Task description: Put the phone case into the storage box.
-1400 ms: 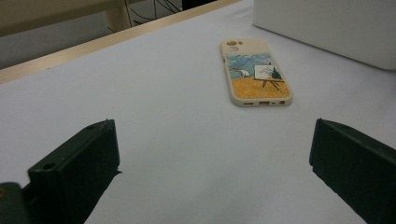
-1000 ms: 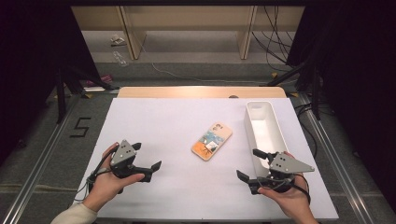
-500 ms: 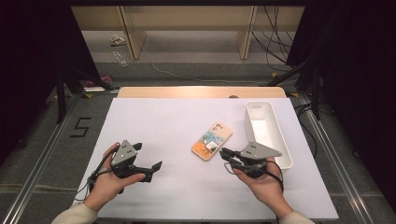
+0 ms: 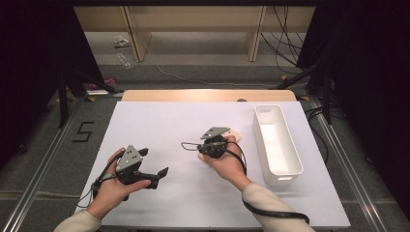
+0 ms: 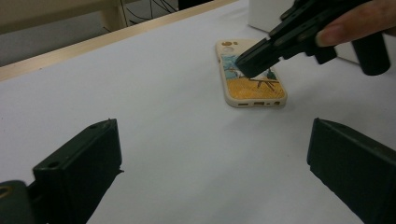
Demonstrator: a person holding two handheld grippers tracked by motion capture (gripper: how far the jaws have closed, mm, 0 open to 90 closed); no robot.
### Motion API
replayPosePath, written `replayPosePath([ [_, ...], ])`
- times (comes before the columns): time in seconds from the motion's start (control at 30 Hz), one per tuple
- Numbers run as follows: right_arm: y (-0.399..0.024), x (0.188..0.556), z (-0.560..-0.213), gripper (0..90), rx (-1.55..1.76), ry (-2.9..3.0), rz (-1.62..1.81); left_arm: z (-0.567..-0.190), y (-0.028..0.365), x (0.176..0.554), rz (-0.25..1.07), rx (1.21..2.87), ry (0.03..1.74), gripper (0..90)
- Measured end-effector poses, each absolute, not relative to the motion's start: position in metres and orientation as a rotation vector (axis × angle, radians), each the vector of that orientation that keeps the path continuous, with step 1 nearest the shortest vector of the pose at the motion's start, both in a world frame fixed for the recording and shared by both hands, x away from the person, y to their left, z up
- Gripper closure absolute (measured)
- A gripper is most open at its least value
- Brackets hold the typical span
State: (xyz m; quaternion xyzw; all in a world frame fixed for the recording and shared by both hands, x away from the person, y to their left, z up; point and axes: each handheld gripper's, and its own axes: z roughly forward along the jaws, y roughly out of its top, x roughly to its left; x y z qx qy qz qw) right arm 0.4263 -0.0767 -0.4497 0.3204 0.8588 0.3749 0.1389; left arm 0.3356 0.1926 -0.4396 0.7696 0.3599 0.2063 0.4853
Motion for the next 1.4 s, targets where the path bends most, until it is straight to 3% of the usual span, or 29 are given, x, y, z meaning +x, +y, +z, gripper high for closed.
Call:
replayPosePath([
  [0.3,-0.049,0.454,-0.472,90.0,1.006,2.554,0.906,-0.44,0.192,0.336,0.497,1.877,0.871,2.8],
  [0.67,-0.042,0.461,-0.48,90.0,1.072,2.577,0.827,-0.44,0.191,0.336,0.493,1.881,0.871,2.9],
  [1.4,-0.066,0.426,-0.474,90.0,1.179,2.583,0.746,-0.44,0.191,0.336,0.495,1.884,0.868,2.9],
])
